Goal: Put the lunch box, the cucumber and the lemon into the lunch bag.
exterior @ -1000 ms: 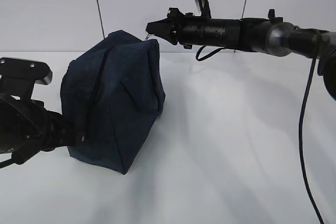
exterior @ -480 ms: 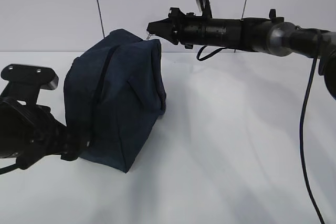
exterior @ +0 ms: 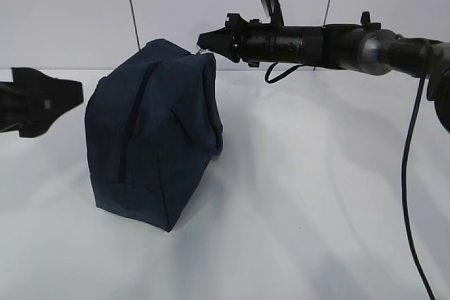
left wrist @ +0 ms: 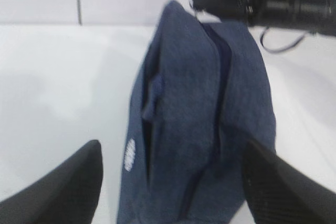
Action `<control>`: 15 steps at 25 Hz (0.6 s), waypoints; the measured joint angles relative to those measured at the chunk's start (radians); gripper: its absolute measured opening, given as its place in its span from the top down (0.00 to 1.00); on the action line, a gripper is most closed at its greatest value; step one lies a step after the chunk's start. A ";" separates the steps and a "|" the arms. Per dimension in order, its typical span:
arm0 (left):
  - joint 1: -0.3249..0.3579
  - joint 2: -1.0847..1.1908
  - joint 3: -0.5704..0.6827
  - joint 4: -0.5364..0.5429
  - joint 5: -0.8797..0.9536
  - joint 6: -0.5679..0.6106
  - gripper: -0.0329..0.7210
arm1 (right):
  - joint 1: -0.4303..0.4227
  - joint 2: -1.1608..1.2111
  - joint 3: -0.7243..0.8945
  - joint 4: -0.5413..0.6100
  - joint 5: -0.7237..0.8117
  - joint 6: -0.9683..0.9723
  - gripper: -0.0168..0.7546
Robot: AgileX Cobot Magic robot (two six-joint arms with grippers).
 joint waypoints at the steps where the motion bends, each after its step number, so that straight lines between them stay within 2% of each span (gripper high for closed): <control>1: 0.000 -0.021 0.000 0.000 -0.019 0.000 0.18 | 0.000 0.000 0.000 -0.002 0.000 0.000 0.95; 6: 0.000 -0.070 -0.030 -0.003 -0.101 0.002 0.18 | 0.000 0.000 0.000 -0.002 0.008 0.000 0.95; 11: 0.000 -0.060 -0.153 0.021 -0.168 0.004 0.21 | 0.000 0.000 0.000 -0.002 0.014 0.002 0.95; 15: 0.000 -0.023 -0.242 -0.012 -0.245 -0.018 0.27 | 0.000 0.000 0.000 -0.002 0.014 0.002 0.95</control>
